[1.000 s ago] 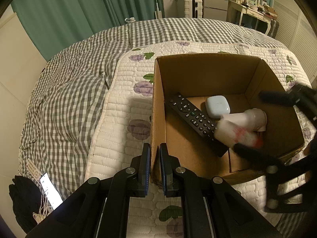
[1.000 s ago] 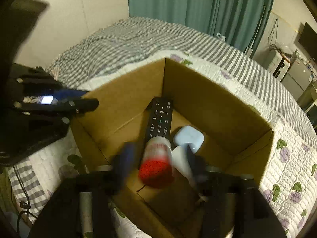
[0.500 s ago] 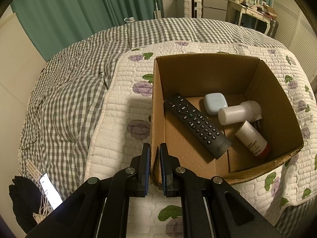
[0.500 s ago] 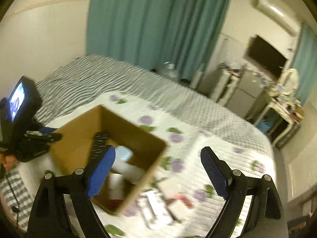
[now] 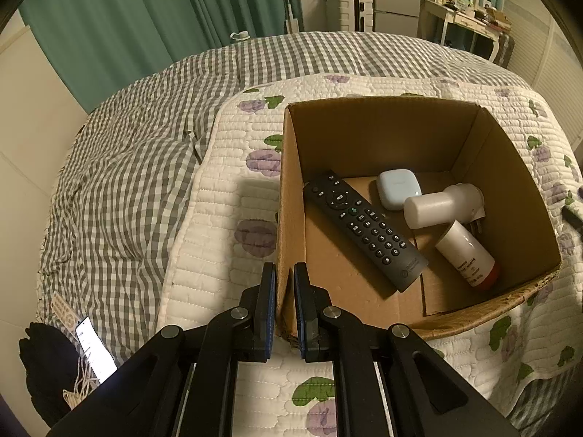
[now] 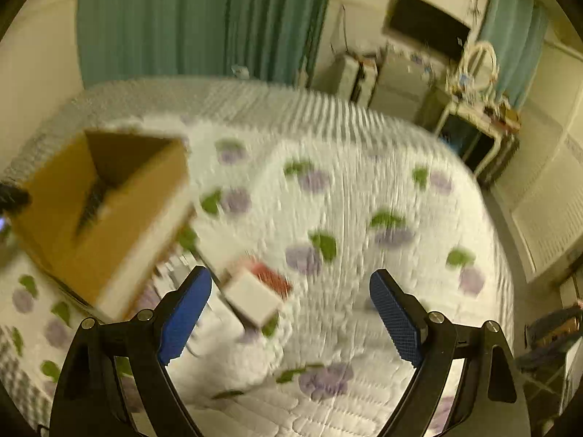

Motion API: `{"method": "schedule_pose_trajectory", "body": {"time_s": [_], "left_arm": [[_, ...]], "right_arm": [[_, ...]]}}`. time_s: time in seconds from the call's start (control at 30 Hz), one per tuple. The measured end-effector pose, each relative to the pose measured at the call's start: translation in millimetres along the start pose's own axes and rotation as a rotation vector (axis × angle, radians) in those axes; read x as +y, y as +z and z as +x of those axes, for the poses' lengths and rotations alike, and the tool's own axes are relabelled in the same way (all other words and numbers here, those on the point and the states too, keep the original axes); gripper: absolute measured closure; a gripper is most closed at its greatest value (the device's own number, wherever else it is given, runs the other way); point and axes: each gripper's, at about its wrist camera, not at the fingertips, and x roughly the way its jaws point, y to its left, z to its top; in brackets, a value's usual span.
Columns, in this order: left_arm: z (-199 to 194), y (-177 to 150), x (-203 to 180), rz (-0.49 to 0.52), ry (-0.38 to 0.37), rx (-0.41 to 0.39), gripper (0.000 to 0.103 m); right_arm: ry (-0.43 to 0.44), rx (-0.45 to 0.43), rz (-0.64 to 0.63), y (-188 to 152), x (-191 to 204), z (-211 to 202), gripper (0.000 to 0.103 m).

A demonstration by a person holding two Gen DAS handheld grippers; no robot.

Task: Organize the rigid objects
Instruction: 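Move the right tool to the white charger and close on it, then carry the white charger into the box and open the right tool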

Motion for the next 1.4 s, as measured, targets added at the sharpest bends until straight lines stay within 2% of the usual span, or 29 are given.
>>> {"method": "schedule_pose_trajectory", "body": {"time_s": [0.13,0.33,0.5,0.63,0.73,0.8,0.83,0.87,1.13,1.4], "left_arm": [[0,0,-1,0.000,0.004,0.001,0.094],[1,0,0,-0.001,0.005,0.000,0.094],[1,0,-1,-0.001,0.005,-0.001,0.094],[0,-1,0,-0.004,0.004,0.000,0.094],[0,-1,-1,-0.005,0.004,-0.001,0.094],[0,0,-1,-0.005,0.007,-0.001,0.094],[0,0,0,-0.005,0.009,-0.001,0.094],[0,0,0,-0.005,0.009,-0.001,0.094],[0,-1,0,-0.009,0.011,-0.001,0.094],[0,-1,1,-0.009,0.007,-0.001,0.094]], "right_arm": [[0.035,0.048,0.062,-16,0,32,0.014],[0.072,0.107,0.092,-16,12,68,0.014],[0.037,0.158,0.118,-19,15,90,0.014],[0.048,0.183,0.123,-20,18,100,0.014],[0.055,0.202,0.122,-21,21,107,0.020],[0.082,0.195,0.141,-20,19,108,0.036],[0.082,0.196,0.141,-21,19,109,0.050],[0.065,0.203,0.138,-22,19,110,0.057],[0.072,0.187,0.155,-25,15,104,0.059],[0.076,0.058,0.167,-21,9,60,0.060]]}}
